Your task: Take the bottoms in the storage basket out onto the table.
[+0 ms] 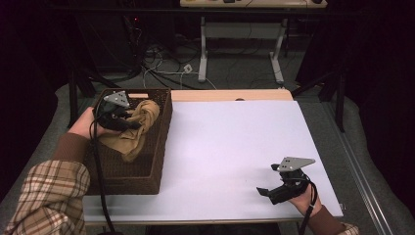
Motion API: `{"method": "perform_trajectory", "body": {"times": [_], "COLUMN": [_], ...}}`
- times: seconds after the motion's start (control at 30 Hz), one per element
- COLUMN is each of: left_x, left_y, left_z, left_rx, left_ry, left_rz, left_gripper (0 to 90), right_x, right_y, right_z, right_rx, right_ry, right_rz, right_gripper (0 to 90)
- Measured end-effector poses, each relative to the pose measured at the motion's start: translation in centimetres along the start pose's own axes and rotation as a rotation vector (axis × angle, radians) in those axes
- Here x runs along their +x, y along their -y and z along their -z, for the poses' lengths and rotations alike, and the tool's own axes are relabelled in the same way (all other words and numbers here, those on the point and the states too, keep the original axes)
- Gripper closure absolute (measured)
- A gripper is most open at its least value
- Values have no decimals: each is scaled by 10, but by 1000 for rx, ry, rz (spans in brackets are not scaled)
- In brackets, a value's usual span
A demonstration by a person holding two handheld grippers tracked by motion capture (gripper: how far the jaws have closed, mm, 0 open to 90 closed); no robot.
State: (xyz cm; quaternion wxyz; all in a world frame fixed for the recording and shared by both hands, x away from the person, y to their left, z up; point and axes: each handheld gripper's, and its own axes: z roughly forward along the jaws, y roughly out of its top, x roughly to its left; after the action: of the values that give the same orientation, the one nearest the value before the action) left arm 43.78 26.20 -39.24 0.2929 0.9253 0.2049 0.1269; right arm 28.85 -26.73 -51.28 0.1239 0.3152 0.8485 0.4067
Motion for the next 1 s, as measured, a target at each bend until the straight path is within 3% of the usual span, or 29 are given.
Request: {"method": "perform_trajectory", "body": {"times": [0.6, 1.0], "left_x": [-7, -14], "left_y": [-19, -37], "left_z": [7, 10], "left_rx": [-19, -27], "left_ry": [15, 20], "left_rz": [-12, -45], "left_gripper": [664, 662], "right_x": [0, -1], "right_y": [0, 0], "right_z": [-1, -1], "right_rx": [6, 5], "right_ry": [-2, -2], "right_rz": [-1, 0], "right_gripper": [5, 5]}}
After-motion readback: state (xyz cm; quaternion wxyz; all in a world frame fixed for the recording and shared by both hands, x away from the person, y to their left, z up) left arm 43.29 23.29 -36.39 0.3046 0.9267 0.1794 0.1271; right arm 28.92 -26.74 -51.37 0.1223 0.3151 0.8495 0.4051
